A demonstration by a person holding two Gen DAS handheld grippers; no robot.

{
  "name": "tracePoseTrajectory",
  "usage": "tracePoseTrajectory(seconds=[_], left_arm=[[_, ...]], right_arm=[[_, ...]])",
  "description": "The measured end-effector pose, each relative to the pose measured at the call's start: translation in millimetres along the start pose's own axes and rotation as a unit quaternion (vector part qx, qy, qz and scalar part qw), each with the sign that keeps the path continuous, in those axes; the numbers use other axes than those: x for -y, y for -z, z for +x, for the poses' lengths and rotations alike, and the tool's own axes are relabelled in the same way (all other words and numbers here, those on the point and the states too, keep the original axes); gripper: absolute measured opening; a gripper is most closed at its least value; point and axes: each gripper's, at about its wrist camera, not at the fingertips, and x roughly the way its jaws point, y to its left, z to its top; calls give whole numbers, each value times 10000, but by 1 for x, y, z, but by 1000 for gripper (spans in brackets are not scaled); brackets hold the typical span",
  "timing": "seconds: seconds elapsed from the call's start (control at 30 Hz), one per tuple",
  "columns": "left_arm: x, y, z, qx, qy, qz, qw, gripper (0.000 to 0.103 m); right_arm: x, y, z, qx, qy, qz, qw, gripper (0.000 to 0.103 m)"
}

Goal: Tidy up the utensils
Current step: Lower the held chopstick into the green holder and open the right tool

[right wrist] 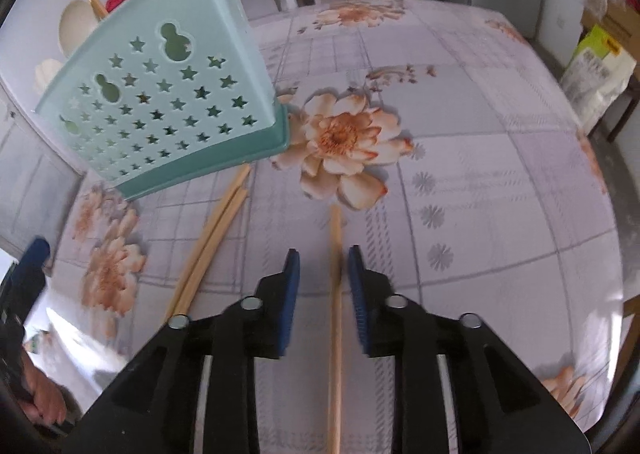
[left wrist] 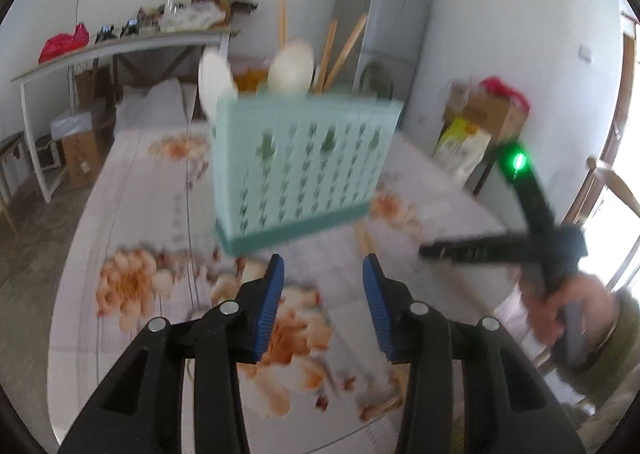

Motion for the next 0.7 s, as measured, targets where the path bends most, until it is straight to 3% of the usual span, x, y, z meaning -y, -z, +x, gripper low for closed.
tracePoseTrajectory(seconds=[0.1, 0.2, 0.3, 0.5, 0.7], left_arm=[[-5, 8, 10, -205, -11, -76, 9998, 40], [-10, 11, 16, -279, -31, -156, 9995, 40], [-14, 11, 21, -385, -65, -243, 9989, 40], [-15, 9, 27, -560, -125, -283, 9980, 40], [-14, 7, 32, -657, -164, -317, 9972, 40]], right_arm=[[-2, -2, 2, 57, 252, -67, 9996, 4], [4, -2, -1, 27, 11, 159, 9999, 4], [10, -8, -19, 282, -156, 292, 9991, 4], [5, -30, -104, 1453, -594, 256, 9873, 4], [-18, -65, -181, 2698, -871, -150, 9588, 4]])
